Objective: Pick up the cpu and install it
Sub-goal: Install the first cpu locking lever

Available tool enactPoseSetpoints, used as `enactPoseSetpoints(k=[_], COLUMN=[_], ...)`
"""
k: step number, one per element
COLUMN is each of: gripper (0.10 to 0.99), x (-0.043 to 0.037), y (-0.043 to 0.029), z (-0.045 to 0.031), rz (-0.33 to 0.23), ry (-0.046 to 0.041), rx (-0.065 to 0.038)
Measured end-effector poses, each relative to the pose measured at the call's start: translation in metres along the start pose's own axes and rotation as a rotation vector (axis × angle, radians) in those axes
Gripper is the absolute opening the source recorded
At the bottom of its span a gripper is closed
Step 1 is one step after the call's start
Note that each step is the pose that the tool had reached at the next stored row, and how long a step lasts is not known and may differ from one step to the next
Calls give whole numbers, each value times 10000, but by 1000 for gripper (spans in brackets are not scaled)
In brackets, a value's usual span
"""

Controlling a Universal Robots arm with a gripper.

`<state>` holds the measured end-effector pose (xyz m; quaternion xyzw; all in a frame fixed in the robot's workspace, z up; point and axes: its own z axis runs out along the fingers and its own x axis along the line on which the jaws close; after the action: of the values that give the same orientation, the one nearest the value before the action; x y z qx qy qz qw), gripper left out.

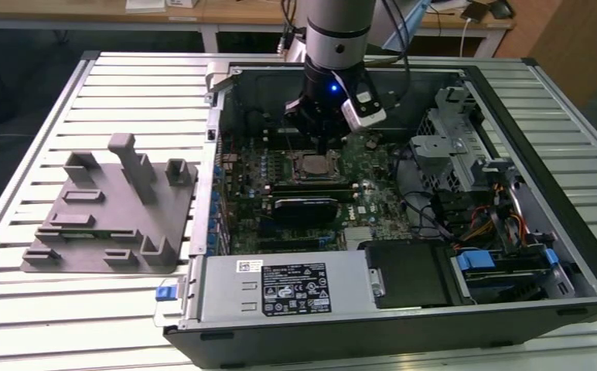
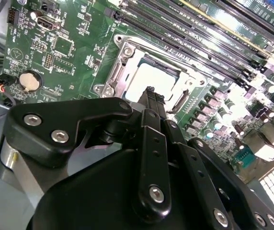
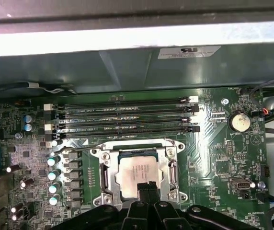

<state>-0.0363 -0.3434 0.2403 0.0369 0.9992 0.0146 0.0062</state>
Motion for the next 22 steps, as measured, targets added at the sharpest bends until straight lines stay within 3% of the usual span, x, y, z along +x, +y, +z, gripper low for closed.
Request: enactPoseSetpoints(k=[6, 11, 17, 22], gripper=[106, 106, 106, 106], x=[14, 176, 184, 183], y=[-1, -13, -14, -11], z=[-4, -6, -12, -85], rz=[0, -1, -1, -1], ry=[-1, -32, -32, -34], rx=[0, -10, -8, -12])
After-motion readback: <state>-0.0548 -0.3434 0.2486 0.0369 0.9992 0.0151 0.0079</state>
